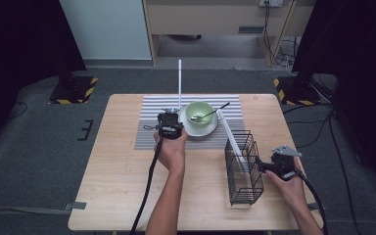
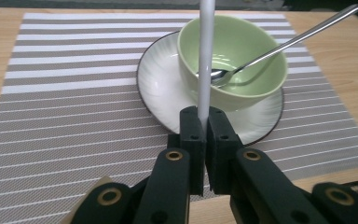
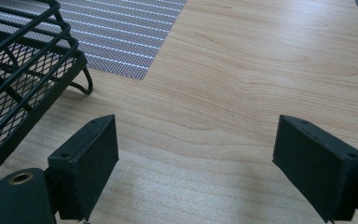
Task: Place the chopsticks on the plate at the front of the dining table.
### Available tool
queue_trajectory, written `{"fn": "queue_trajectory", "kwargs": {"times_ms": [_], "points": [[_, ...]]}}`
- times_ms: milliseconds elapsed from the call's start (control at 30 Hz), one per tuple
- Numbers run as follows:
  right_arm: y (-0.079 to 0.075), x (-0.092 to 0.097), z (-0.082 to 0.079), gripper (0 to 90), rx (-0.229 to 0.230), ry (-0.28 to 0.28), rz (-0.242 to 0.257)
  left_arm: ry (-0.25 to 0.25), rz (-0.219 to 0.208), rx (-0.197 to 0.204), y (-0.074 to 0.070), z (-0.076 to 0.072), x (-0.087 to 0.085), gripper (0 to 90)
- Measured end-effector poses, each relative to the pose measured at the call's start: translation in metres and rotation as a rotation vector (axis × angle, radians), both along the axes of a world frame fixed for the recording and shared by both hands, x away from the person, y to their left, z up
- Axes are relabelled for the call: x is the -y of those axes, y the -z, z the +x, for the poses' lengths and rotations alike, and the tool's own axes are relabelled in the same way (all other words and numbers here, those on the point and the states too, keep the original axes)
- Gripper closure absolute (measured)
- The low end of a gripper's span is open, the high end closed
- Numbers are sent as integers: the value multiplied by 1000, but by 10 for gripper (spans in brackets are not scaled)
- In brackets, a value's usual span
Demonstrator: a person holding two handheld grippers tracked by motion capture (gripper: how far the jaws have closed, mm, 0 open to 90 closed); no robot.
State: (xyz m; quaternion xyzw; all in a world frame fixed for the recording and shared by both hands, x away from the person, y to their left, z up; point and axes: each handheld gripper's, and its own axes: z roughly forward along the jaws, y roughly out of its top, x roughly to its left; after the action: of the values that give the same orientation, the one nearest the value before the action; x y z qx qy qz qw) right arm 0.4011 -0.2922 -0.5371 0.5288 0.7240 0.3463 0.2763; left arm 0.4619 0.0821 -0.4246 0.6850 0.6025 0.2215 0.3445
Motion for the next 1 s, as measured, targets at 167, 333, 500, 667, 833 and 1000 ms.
{"fn": "queue_trajectory", "kwargs": {"times_ms": [167,333,500,667,833,1000], "points": [[2,-1,0,142,-8,-5,-8,-24,7,-3,1,0,2,865],[3,-3,0,142,-14,-15,-22,-38,9,-21,5,4,3,865],[4,-1,-1,143,-25,-18,-23,-39,15,-46,12,10,3,865],[4,-1,-2,143,-33,-20,-26,-38,27,-73,18,14,3,865],[4,-1,-1,143,-41,-20,-24,-58,42,-101,29,16,-2,865],[4,0,-1,145,-48,-18,-23,-65,43,-134,42,17,-6,864]]}}
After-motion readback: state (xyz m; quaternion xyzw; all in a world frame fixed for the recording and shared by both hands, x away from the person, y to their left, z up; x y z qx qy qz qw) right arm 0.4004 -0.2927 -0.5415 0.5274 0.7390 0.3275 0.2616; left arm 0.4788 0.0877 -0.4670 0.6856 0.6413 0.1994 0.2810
